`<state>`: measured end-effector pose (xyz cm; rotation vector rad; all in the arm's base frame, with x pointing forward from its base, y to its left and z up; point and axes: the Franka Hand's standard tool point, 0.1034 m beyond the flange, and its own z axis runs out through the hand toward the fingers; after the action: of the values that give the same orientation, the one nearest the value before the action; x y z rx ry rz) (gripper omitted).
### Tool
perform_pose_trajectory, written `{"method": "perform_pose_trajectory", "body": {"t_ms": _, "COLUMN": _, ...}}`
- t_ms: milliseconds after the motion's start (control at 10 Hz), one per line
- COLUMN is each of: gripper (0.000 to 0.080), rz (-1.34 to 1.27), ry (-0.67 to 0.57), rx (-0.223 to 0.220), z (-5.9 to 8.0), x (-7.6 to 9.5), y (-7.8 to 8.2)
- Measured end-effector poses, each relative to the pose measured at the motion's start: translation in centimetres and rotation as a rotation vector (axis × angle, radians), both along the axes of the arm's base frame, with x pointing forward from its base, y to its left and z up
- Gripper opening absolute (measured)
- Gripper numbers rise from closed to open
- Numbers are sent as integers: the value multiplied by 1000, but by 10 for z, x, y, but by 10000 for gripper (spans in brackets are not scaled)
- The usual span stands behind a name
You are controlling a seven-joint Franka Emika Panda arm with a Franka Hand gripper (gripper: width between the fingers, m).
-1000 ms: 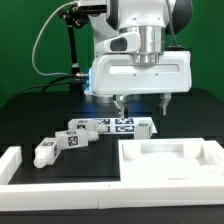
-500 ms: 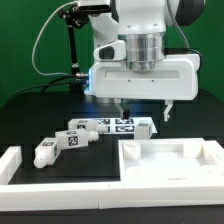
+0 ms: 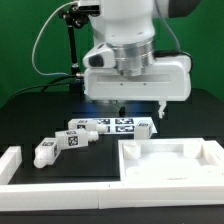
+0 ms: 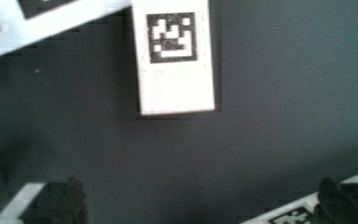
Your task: Assemble one leg
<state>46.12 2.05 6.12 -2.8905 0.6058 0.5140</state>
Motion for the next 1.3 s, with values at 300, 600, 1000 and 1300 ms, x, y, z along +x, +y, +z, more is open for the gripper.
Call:
{"method": "perform_pose_trajectory", "body": {"t_ms": 300, "gripper": 649, "rz": -35, "ry": 258, "rx": 134, "z": -1, "x": -1, "y": -4}}
{"method": "perform_pose_trajectory", "body": {"t_ms": 600, "gripper": 649, "rz": -16, "ry": 397, "rx": 165, "z": -1, "x": -10, "y": 0}}
{"method": "perform_pose_trajectory", "body": {"t_ms": 1000, "gripper": 649, "rz": -68, "ry": 494, "rx": 221, "z": -33, "x": -29, "y": -2}}
{"method": "perform_pose_trajectory", "body": {"t_ms": 1300, "gripper": 649, "rz": -68, "ry": 532, "rx": 227, "z": -49, "x": -45, "y": 6}}
